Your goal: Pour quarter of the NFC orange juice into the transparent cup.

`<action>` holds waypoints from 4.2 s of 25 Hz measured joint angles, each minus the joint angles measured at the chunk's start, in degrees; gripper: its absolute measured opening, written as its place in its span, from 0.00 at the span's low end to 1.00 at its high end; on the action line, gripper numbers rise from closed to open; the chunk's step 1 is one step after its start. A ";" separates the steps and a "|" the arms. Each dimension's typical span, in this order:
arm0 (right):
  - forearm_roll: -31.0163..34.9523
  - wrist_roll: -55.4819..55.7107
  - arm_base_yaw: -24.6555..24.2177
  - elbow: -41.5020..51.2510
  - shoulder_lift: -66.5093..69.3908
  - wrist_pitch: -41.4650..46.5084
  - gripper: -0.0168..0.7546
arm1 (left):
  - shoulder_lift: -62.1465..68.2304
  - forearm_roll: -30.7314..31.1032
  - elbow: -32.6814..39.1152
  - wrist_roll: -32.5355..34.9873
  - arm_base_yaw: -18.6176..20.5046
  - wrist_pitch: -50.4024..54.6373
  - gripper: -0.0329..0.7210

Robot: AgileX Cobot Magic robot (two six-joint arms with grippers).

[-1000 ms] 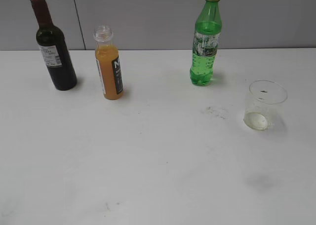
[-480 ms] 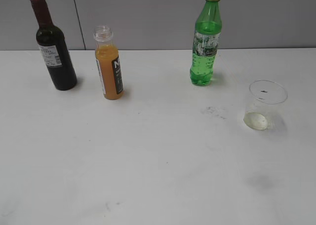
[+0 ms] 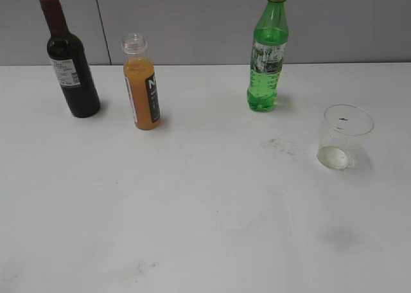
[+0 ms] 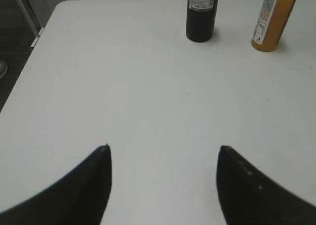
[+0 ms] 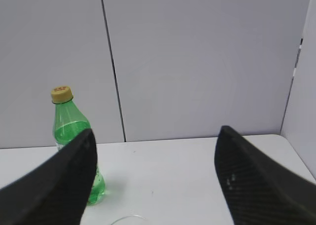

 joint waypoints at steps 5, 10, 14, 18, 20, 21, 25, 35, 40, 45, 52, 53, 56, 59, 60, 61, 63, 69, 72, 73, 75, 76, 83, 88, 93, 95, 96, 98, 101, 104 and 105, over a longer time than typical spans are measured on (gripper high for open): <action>-2.73 2.69 0.00 9.27 6.92 -17.31 0.76 | 0.00 0.00 0.00 0.00 0.00 0.00 0.72; -9.44 4.97 0.00 21.55 15.85 -38.59 0.82 | 0.00 0.00 0.00 0.00 0.00 0.00 0.72; -10.24 5.21 0.00 24.34 24.97 -44.73 0.88 | 0.00 0.00 0.00 0.00 0.00 0.00 0.74; -8.92 5.26 0.00 24.45 34.83 -51.57 0.89 | 0.00 0.00 0.00 0.00 0.00 0.00 0.88; -6.67 5.10 0.00 24.45 40.54 -55.77 0.89 | 0.00 0.00 0.00 0.00 0.00 0.00 0.93; -5.60 4.62 0.00 24.45 43.05 -57.72 0.89 | 0.00 0.00 0.00 0.00 0.00 0.00 0.94; -4.51 0.62 0.00 24.20 55.59 -59.71 0.89 | 0.00 0.00 0.00 0.00 0.00 0.00 0.94; -8.22 -1.84 0.00 17.53 74.63 -64.68 0.88 | 0.00 0.00 0.00 0.00 0.00 0.00 0.90; -10.48 -1.84 0.00 15.20 74.99 -63.88 0.88 | 0.00 0.00 0.00 0.00 0.00 0.00 0.88; -13.11 -1.79 0.00 11.97 75.24 -62.15 0.88 | 0.00 0.00 0.00 0.00 0.00 0.00 0.87; -13.02 -1.16 0.00 7.11 75.24 -60.86 0.88 | 0.00 0.00 0.00 0.00 0.00 0.00 0.86; -13.17 -1.16 0.00 6.32 75.26 -60.78 0.88 | 0.00 0.00 0.00 0.00 0.00 0.00 0.85; -13.54 -1.03 0.00 4.46 75.31 -60.78 0.88 | 0.00 0.00 0.00 0.00 0.00 0.00 0.85; -13.53 0.00 0.00 3.12 75.36 -60.78 0.87 | 0.00 0.00 0.00 0.00 0.00 0.00 0.84; -13.53 0.00 0.00 2.69 75.53 -60.78 0.87 | 0.00 0.00 0.00 0.00 0.00 0.00 0.84; -13.58 0.53 0.00 2.27 75.93 -60.78 0.87 | 0.00 0.00 0.00 0.00 0.00 0.00 0.84; -13.65 0.79 0.00 1.51 76.98 -60.78 0.86 | 0.00 0.00 0.00 0.00 0.00 0.00 0.83; -13.86 0.95 0.00 0.58 78.62 -60.65 0.80 | 0.00 0.00 0.00 0.00 0.00 0.00 0.83; -14.10 0.95 0.00 0.51 78.62 -60.65 0.76 | 0.00 0.00 0.00 0.00 0.00 0.00 0.83; -14.29 1.01 0.00 0.51 78.62 -60.65 0.75 | 0.00 0.00 0.00 0.00 0.00 0.00 0.83; -14.82 1.01 0.00 0.51 78.62 -60.65 0.72 | 0.00 0.00 0.00 0.00 0.00 0.00 0.83; -15.36 1.01 0.00 0.51 78.62 -60.65 0.72 | 0.00 0.00 0.00 0.00 0.00 0.00 0.83; -24.65 0.95 0.00 0.30 78.62 -60.65 0.72 | 0.00 0.00 0.00 0.00 0.00 0.00 0.83; -44.04 1.13 0.19 -4.83 78.06 -60.58 0.72 | 0.00 0.00 0.00 0.00 0.00 0.00 0.83; -59.54 8.18 3.88 -14.26 77.93 -60.58 0.72 | 0.00 0.00 0.00 0.00 0.00 0.00 0.83; -62.55 10.19 6.96 -18.00 77.93 -60.53 0.72 | 0.00 0.00 0.00 0.00 0.00 0.00 0.83; -63.74 11.01 9.04 -20.02 77.93 -60.53 0.72 | 0.00 0.00 0.00 0.00 0.00 0.00 0.83; -65.29 12.27 13.41 -23.73 77.93 -58.83 0.72 | 0.00 0.00 0.00 0.00 0.00 0.00 0.83; -66.16 15.32 20.18 -28.98 78.30 -52.00 0.72 | 0.00 0.00 0.00 0.00 0.00 0.00 0.83; -66.36 19.28 25.04 -32.62 79.69 -45.74 0.72 | 0.00 0.00 0.00 0.00 0.00 0.00 0.83; -66.53 20.12 25.63 -33.26 80.43 -45.14 0.72 | 0.00 0.00 0.00 0.00 0.00 0.00 0.83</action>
